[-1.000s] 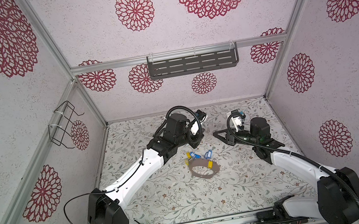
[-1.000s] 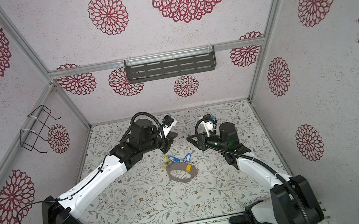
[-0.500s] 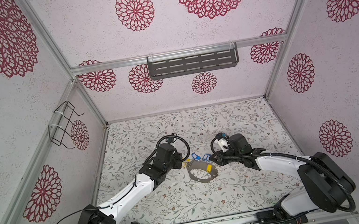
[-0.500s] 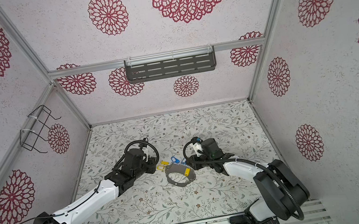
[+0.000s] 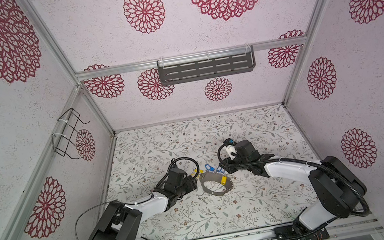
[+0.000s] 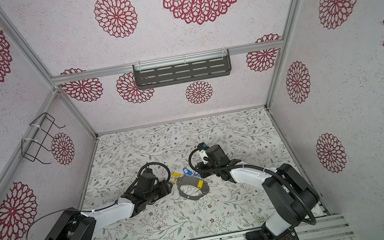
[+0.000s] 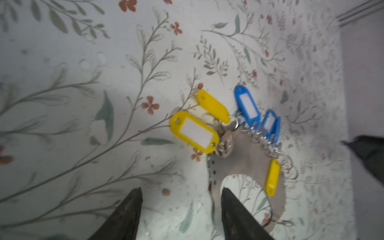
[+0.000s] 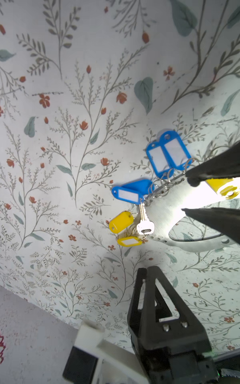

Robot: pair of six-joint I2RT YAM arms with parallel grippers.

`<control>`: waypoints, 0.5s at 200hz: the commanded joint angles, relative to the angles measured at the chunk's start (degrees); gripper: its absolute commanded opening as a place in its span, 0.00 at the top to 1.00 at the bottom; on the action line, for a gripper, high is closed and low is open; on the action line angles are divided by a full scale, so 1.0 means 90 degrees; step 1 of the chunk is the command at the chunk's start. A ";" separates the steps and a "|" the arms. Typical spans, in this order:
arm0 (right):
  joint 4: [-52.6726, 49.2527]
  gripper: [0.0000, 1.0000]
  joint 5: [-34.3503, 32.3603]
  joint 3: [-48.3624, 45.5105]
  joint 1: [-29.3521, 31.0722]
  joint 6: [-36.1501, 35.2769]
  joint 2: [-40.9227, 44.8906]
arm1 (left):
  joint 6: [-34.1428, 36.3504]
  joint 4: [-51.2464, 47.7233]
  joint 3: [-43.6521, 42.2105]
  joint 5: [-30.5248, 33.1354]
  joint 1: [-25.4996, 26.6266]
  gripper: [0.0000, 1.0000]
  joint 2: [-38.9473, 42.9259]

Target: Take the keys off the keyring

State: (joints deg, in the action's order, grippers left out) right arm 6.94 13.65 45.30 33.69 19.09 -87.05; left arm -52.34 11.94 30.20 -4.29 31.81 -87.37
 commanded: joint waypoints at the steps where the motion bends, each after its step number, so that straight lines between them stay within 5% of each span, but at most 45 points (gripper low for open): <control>1: 0.0088 0.73 -0.0170 -0.0056 -0.0008 -0.0070 0.0229 | -0.0653 0.1029 0.0009 -0.0375 -0.0038 0.35 -0.0489; 57: 0.0171 0.73 -0.0156 -0.0205 -0.0022 -0.0156 0.0150 | -0.1088 0.2071 0.0337 -0.0805 -0.0043 0.36 -0.1665; 100: 0.0107 0.73 -0.0157 -0.0242 -0.0057 -0.0300 0.0150 | -0.0806 0.1829 0.0698 -0.0643 -0.0036 0.37 -0.1555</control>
State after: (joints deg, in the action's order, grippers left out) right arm 7.40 12.75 43.18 33.58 18.33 -86.91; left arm -61.14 31.79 35.29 -10.66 31.70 -101.69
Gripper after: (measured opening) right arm 0.270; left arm 0.635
